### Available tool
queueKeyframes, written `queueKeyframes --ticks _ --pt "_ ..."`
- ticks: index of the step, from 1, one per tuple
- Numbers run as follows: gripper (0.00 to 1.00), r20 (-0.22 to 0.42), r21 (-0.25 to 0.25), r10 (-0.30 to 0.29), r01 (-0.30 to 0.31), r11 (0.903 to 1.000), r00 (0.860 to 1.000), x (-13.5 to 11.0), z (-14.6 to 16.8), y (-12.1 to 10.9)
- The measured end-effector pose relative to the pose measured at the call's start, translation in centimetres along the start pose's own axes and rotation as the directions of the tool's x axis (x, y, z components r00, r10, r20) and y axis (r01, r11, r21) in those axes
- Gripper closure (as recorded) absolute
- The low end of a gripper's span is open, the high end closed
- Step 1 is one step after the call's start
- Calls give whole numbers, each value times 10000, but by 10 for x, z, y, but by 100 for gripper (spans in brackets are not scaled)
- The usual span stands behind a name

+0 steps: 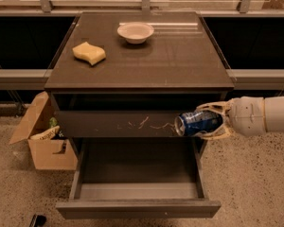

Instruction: Pick pepsi can from middle drawer and place on counter

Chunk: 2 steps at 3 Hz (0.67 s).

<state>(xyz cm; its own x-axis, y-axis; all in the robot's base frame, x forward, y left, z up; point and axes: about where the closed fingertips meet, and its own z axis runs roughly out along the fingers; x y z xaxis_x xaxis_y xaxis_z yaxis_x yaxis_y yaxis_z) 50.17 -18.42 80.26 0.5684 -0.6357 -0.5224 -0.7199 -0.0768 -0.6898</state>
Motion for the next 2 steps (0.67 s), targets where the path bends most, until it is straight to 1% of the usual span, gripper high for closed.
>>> queueKeyframes --ticks 1,2 --pt "100 281 337 -281 272 9991 9992 1 -8 -37" --pt "100 151 963 -565 547 9938 9983 0 -22 -81"
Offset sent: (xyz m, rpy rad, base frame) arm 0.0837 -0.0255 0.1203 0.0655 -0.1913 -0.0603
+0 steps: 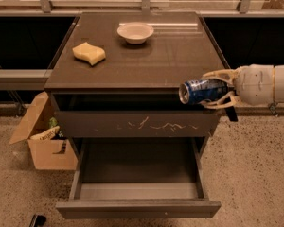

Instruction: Pick pepsi can from middle drawer and place on counter

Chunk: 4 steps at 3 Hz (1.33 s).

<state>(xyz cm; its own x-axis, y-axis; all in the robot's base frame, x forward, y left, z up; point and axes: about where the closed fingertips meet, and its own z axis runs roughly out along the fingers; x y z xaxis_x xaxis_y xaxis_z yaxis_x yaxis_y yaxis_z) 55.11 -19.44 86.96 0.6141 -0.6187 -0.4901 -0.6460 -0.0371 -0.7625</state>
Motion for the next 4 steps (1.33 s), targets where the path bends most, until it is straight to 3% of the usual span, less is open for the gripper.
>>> queueKeyframes --ticks 1,3,4 --pt "100 0 697 -106 105 9975 9999 -10 -1 -48" --pt "100 154 989 -86 70 9951 9998 -8 7 -56" --pt "100 224 1183 344 -368 9923 9992 14 35 -86"
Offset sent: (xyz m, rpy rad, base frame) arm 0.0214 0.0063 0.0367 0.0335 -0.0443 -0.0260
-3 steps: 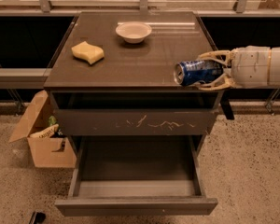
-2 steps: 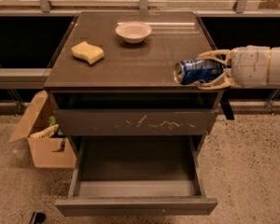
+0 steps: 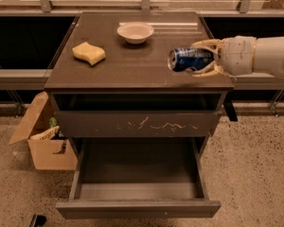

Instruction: Pick pepsi can from middle drawer and place on counter

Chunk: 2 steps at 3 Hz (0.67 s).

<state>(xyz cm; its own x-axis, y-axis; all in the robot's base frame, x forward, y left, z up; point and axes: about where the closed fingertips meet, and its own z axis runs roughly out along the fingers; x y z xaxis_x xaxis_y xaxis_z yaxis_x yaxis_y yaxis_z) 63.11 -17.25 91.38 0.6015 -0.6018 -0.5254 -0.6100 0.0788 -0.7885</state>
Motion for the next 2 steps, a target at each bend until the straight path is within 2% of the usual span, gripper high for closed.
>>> queueKeyframes --ticks 1,2 --pt "100 -81 239 920 -918 9955 9957 15 22 -21" --pt "100 -73 230 2008 -2006 9794 9796 32 40 -32"
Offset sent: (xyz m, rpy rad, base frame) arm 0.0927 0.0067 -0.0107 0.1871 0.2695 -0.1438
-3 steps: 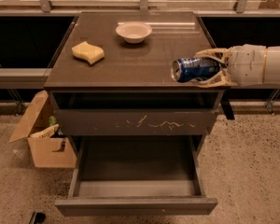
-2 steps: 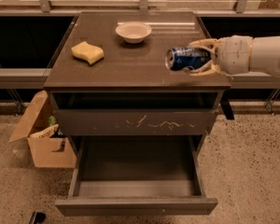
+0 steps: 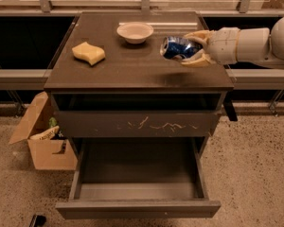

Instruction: Pick pepsi can from middle drawer and place on counter

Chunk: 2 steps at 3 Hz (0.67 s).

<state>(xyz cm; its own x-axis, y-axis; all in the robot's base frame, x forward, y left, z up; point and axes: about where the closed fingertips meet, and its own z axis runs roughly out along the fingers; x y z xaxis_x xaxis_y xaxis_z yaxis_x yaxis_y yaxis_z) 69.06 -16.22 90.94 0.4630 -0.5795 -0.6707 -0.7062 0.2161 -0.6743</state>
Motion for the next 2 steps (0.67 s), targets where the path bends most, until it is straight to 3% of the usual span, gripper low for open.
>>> queueKeyframes --ticks 2 --pt "100 -253 -282 1707 -1714 9848 9850 35 30 -12"
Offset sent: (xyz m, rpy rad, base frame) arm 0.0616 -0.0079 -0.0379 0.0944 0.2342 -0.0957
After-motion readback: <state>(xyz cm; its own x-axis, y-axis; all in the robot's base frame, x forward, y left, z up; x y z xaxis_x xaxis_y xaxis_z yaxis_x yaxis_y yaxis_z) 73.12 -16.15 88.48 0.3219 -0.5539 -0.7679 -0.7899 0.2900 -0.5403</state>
